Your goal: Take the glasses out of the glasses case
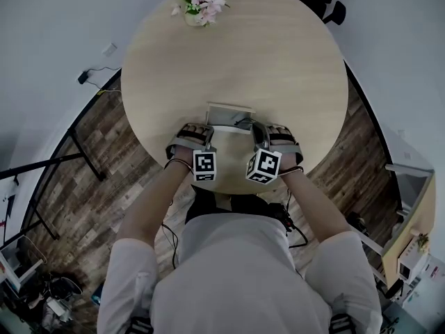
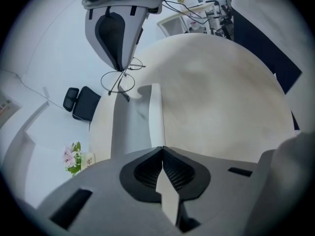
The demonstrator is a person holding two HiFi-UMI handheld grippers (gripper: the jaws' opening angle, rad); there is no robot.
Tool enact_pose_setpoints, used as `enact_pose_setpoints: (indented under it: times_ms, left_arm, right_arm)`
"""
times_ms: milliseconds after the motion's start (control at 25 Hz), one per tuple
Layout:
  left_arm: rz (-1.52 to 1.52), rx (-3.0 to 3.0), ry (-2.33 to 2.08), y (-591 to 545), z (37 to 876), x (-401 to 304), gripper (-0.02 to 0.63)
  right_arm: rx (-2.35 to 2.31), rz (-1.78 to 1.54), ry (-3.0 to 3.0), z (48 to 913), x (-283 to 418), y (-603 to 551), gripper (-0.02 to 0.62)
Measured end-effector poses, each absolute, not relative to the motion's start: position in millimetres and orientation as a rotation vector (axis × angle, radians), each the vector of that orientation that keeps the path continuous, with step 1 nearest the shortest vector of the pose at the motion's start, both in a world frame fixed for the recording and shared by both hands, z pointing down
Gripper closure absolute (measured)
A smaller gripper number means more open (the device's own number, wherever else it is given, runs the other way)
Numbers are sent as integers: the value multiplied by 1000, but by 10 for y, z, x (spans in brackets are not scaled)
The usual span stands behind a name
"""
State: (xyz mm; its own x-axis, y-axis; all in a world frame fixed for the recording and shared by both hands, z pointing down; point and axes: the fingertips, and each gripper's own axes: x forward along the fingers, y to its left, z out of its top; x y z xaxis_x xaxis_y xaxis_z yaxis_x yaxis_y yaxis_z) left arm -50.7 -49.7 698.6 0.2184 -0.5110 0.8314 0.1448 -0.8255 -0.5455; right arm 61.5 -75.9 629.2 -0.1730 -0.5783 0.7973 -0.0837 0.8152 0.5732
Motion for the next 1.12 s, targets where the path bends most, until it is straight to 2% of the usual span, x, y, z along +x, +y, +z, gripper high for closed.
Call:
enact_pose_setpoints:
  times_ms: [400, 1120]
  left_arm:
    - [-1706, -1957, 335, -523, 6994, -480, 600]
    - [-1741, -1943, 358, -523, 7007, -473, 600]
  right_arm:
    - [457, -369, -1627, 6749, 1285, -643, 577]
    - [413, -383, -1636, 6873, 1323, -772, 577]
